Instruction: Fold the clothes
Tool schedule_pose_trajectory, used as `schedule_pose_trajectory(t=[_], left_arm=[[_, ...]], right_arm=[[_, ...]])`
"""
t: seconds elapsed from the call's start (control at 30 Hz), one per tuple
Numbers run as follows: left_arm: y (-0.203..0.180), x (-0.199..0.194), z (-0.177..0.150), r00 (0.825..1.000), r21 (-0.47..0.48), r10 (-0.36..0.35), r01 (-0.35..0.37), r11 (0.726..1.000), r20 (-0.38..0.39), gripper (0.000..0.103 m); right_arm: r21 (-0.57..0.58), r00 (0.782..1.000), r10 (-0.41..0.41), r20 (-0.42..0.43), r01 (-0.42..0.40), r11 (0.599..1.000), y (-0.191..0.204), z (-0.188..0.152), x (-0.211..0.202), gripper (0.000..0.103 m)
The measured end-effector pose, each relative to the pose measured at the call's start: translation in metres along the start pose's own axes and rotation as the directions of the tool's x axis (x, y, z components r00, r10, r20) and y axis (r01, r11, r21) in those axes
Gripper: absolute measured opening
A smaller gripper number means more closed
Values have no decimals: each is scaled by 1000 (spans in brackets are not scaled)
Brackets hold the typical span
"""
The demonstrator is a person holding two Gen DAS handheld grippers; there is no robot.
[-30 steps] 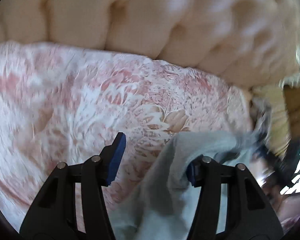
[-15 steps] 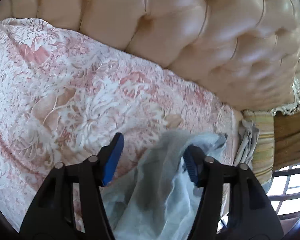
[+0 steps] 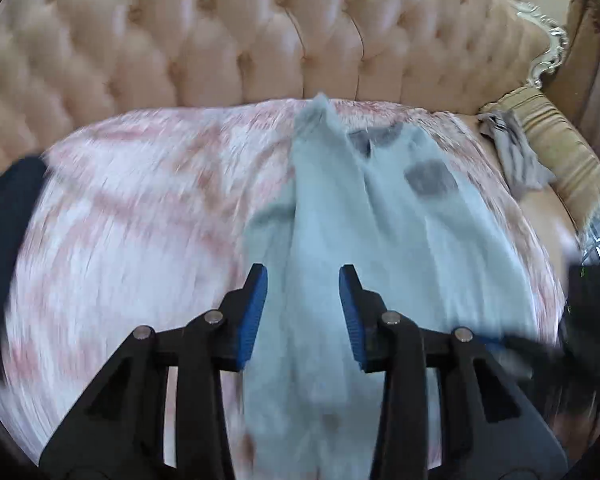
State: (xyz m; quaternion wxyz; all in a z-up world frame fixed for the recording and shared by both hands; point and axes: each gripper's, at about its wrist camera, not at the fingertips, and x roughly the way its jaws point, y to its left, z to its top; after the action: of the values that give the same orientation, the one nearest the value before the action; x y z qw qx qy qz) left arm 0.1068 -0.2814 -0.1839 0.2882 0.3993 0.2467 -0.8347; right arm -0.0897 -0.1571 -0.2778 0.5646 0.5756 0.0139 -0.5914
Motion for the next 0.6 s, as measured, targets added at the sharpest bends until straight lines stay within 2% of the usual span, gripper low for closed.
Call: schedule_pose_trajectory(t=[0.03, 0.1, 0.17, 0.23, 0.27, 0.3, 0.4, 0.53, 0.6], left_arm=[[1, -10, -26, 1000, -7, -2, 2, 1000, 3, 40], [-2, -26, -71, 1000, -19, 2, -2, 1000, -8, 40], [-11, -30, -91, 1000, 18, 9, -9, 1000, 7, 40], [-22, -32, -103, 999, 67, 15, -17, 998, 33, 40], [-27, -33, -109, 999, 91, 18, -22, 996, 46, 40], [-32, -34, -114, 998, 116, 20, -27, 993, 59, 40], [-48, -37, -132, 995, 188, 24, -43, 981, 99, 40], [-69, -39, -155, 988, 286, 27, -70, 956, 149, 41], [-77, -36, -164, 985, 349, 37, -96, 932, 170, 41]], right_arm=[[-1, 1000, 18, -18, -19, 1000, 2, 2, 7, 70], [22, 997, -63, -44, 64, 998, 0, 3, 20, 70], [43, 999, -38, -39, 40, 998, -1, 4, 24, 66], [45, 998, -4, -64, 7, 999, 2, 5, 30, 34], [56, 997, 35, -75, -30, 998, 6, 6, 31, 5], [64, 994, 72, -85, -67, 996, 11, 6, 31, 0], [5, 987, 128, -100, -128, 992, 38, 4, 32, 0], [-14, 982, 171, -83, -173, 985, 56, 7, 21, 0], [-33, 987, 142, -70, -145, 989, 64, 12, 18, 0]])
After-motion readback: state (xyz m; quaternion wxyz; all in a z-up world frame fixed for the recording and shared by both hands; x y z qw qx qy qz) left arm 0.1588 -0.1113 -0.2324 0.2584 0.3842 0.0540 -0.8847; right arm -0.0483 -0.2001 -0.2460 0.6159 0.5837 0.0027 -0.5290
